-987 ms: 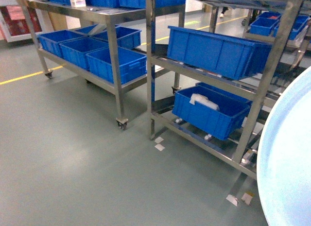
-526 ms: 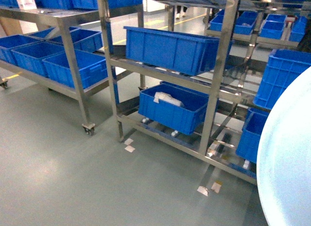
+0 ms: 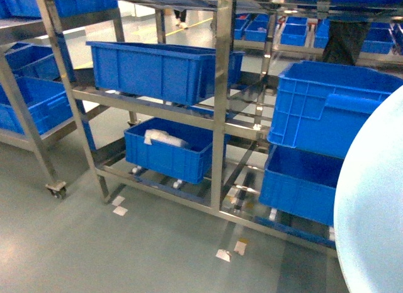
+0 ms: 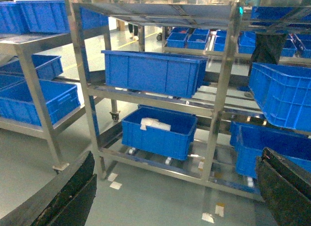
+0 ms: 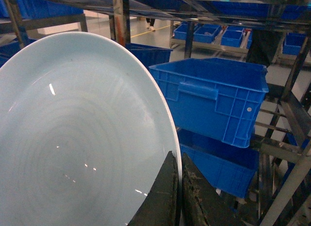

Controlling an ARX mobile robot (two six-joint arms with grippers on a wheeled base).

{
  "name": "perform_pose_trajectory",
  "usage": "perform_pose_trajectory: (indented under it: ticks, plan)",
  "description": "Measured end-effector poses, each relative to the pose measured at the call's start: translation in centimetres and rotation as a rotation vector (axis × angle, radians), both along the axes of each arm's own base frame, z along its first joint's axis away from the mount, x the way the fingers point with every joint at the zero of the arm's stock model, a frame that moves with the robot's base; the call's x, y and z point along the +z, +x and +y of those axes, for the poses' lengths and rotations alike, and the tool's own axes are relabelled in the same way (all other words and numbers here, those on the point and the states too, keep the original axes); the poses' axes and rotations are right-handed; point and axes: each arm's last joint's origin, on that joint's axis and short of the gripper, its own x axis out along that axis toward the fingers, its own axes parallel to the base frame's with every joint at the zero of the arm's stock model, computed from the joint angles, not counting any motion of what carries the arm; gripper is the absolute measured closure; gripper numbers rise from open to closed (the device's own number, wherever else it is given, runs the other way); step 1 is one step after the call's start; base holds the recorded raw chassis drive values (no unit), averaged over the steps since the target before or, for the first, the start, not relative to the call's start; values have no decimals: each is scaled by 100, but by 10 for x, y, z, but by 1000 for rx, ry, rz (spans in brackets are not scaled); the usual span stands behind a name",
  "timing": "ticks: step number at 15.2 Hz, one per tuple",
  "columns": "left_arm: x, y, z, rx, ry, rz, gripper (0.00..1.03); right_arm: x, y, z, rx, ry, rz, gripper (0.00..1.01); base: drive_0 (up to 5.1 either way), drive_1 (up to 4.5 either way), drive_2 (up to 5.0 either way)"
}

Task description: Place blue tray on left shelf second layer neatly

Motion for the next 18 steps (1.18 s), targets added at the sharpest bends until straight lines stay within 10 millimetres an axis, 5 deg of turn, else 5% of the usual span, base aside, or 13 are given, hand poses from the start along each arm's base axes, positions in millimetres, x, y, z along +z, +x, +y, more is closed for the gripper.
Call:
perform_pose_trajectory:
  ticks: [18]
  plan:
    - [0, 0, 0, 0, 0, 1, 5, 0, 0, 0, 1, 0, 0, 99, -154, 279, -588]
